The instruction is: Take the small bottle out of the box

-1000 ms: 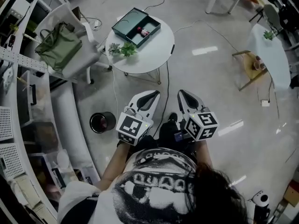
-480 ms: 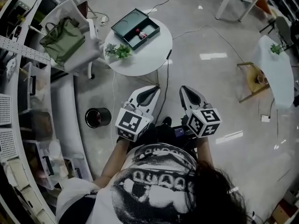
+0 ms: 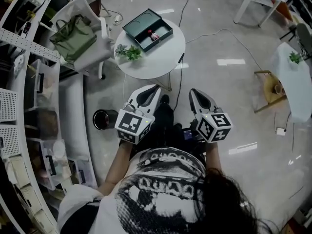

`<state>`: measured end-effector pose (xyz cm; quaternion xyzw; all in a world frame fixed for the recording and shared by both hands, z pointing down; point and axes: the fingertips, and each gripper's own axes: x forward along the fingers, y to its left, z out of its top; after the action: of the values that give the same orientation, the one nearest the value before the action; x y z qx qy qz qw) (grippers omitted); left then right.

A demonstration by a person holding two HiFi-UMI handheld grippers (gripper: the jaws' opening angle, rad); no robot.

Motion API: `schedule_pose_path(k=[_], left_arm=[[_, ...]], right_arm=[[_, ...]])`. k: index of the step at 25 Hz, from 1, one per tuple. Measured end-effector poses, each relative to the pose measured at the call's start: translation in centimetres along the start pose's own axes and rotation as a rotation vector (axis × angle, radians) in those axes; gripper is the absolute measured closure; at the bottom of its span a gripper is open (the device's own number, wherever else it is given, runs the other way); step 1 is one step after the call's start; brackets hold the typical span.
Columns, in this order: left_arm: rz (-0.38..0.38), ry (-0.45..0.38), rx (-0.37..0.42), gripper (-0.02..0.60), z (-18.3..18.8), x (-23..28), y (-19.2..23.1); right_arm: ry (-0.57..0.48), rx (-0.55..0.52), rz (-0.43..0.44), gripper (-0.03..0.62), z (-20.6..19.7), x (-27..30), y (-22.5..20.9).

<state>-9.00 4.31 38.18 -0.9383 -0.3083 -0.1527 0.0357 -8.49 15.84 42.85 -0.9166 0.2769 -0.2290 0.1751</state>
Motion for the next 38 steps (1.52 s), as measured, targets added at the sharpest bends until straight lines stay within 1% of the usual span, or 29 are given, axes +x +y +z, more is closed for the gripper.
schedule_pose_path(k=[3, 6, 14, 24, 32, 38], left_arm=[[0.012, 0.009, 0.001, 0.565, -0.4, 0.3, 0.7], [0.004, 0.009, 0.004, 0.565, -0.2, 1.2, 1.3], [0.004, 0.014, -0.021, 0.565, 0.6, 6.0, 4.9], [0.041, 0.076, -0.086, 0.565, -0.6, 11.4, 13.1], [0.072, 0.107, -0.135, 0.565, -1.7, 14.0, 18.8], [0.091, 0.099, -0.148, 0.565, -1.5, 16.0, 22.4]], right_arm=[[-0.003, 0.008, 0.004, 0.597, 0.2, 0.7, -0.4], [-0.01, 0.006, 0.005, 0.597, 0.9, 1.6, -0.9], [0.03, 0.011, -0.002, 0.597, 2.5, 5.7, -3.5], [0.123, -0.049, 0.038, 0.597, 5.8, 15.3, -5.0], [0.209, -0.082, 0.056, 0.597, 7.2, 21.7, -6.0], [0.243, -0.097, 0.065, 0.597, 8.2, 25.9, -6.8]])
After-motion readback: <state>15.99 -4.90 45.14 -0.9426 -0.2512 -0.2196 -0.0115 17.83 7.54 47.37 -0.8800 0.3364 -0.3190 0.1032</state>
